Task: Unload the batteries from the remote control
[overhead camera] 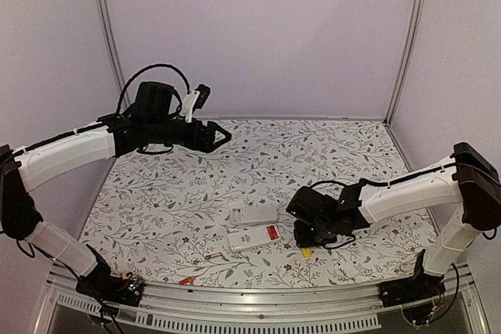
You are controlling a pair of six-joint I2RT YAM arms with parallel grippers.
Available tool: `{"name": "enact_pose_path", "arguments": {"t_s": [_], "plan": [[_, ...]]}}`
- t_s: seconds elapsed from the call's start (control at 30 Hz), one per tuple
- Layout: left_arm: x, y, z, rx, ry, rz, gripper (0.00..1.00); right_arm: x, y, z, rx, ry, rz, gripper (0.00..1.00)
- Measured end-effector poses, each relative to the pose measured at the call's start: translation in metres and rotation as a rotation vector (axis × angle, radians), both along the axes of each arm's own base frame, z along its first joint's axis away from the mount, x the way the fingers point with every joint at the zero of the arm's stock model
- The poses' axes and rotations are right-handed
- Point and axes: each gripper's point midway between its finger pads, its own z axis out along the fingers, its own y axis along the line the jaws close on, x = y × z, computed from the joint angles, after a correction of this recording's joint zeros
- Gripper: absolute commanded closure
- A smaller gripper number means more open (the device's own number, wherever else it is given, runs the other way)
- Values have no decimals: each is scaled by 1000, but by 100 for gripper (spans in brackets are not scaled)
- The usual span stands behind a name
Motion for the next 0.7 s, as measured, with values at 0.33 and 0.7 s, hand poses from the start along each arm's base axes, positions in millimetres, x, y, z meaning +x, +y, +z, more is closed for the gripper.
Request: {"name": "enact_pose_path", "arguments": {"t_s": [0.33,0.7], "plan": [[-56,-50,2,-92,18,-285,7,10,37,94,382,-181,133,100],[-102,-74,23,-236,54,-568,10,-1,68,188,810,-258,431,100]]}}
